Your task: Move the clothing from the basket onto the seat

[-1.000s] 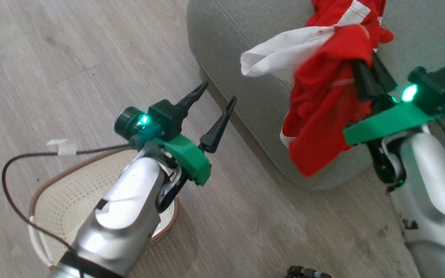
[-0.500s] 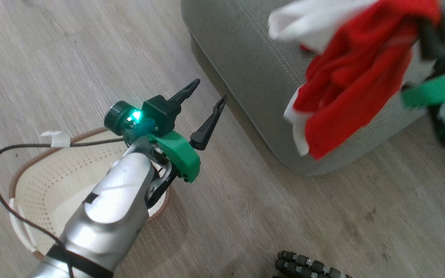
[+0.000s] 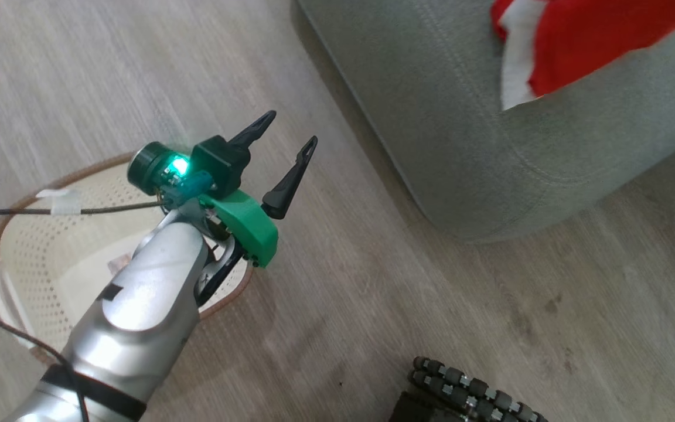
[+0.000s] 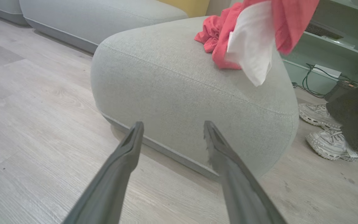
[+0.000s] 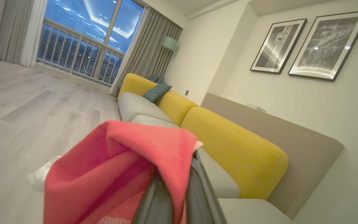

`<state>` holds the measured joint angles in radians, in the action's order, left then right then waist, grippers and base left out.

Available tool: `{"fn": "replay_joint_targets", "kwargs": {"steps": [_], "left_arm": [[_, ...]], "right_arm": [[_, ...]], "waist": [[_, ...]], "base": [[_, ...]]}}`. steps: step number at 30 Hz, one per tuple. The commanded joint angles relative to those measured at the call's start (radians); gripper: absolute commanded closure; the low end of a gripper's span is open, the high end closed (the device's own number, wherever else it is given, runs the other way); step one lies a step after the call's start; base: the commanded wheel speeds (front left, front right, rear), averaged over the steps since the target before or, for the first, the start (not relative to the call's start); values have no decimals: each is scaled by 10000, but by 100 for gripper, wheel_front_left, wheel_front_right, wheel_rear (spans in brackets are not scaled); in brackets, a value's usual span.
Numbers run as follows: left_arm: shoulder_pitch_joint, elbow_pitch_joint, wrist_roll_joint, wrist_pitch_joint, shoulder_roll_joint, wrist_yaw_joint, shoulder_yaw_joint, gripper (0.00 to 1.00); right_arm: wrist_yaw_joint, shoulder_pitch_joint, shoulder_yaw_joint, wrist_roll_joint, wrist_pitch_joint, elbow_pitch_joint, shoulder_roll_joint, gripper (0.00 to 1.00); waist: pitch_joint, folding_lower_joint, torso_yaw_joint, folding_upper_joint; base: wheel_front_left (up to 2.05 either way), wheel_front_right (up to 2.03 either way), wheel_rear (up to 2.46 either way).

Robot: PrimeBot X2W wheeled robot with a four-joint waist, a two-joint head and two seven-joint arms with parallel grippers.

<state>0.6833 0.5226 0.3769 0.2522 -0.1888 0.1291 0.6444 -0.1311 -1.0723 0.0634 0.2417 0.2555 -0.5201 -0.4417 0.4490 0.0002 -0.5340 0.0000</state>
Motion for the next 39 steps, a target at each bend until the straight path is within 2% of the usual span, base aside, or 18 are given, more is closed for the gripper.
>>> {"fn": "replay_joint_targets", "kwargs": {"steps": [1, 10, 13, 19, 23, 27, 28, 30, 35, 39], "left_arm": [[451, -333, -122, 53, -169, 4, -231, 0], [843, -498, -207, -183, -285, 8, 155, 0], [856, -590, -204, -258, -369, 9, 260, 0], [893, -735, -180, -403, -560, 11, 473, 0], [953, -886, -197, -504, -663, 12, 583, 0], [967, -969, -195, -549, -757, 6, 603, 0], [963, -984, -185, -557, -776, -1, 605, 0], [956, -1010, -159, -566, -801, -21, 604, 0], [887, -955, -76, -540, -860, -63, 595, 0], [828, -831, 16, -452, -816, -81, 588, 0]], "right_arm": [[4, -533, -278, -33, 63, 6, -439, 100], [4, -1999, -2091, -409, -17, -2495, -1693, 100], [4, -2369, -2534, -477, -206, -3311, -1915, 100], [4, -2573, -3602, -531, -472, -5127, -2131, 100], [4, -2352, -4196, -682, -426, -6231, -1971, 100], [4, -2048, -4453, -733, -245, -6782, -1665, 100], [4, -1950, -4535, -682, -181, -6882, -1540, 71], [4, -1697, -4457, -663, -81, -6948, -1281, 0], [4, -819, -3898, -396, 47, -6484, -678, 0], [4, 292, -3451, 30, 58, -5191, -402, 0]], "waist": [[302, -2, 274, 0], [1253, -2, 1218, 0], [1566, -2, 1455, 0], [2214, -2, 1837, 0], [2571, -2, 1969, 0], [2730, -2, 1990, 0], [2747, -2, 1993, 0], [2747, -2, 1980, 0], [2556, -2, 1830, 0], [2268, -2, 1733, 0]], "base": [[0, 0, 0], [0, 0, 0], [0, 0, 0], [0, 0, 0], [0, 0, 0], [0, 0, 0], [0, 0, 0], [0, 0, 0], [0, 0, 0], [0, 0, 0]]}}
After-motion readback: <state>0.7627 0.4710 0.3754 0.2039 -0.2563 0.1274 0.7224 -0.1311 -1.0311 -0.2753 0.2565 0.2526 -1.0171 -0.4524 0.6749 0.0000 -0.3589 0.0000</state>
